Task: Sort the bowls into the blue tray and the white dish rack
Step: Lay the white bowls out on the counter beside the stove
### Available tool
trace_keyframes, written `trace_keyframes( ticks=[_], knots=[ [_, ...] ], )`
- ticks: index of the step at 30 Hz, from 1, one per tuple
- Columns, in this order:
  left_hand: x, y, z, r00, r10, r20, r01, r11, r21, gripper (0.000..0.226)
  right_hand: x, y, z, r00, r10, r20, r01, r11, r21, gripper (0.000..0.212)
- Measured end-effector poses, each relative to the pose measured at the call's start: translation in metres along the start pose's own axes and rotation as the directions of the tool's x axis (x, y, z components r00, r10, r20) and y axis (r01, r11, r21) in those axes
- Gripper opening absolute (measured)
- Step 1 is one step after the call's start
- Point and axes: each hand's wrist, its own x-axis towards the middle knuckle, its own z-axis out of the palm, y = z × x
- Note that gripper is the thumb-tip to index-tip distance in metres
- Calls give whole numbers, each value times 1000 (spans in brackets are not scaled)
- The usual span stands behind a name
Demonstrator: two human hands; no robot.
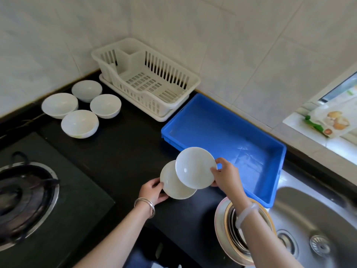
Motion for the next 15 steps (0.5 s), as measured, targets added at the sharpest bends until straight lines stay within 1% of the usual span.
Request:
trace_keyframes(
  ticks=[4,6,8,11,13,15],
  knots=[
    [4,17,-21,996,35,-88,-40,998,-57,33,8,-18,3,1000,-15,-9,16,994,104,17],
    [5,31,-37,989,53,-138,-68,992,-103,34,14,-30,11,1000,-24,4,23,985,171,15],
    [8,44,-56,979,71,-192,-99,985,-144,34,23,-45,23,999,-25,24,19,975,221,18],
    [11,61,-84,958,69,-277,-131,969,-209,35,39,-67,46,997,-29,78,10,969,245,16],
    [15,71,-102,942,41,-332,-136,954,-266,36,49,-82,64,992,-24,126,-10,963,268,11],
    [19,79,-118,926,16,-376,-143,939,-312,37,60,-99,82,985,-5,172,-47,953,301,11]
  ],
)
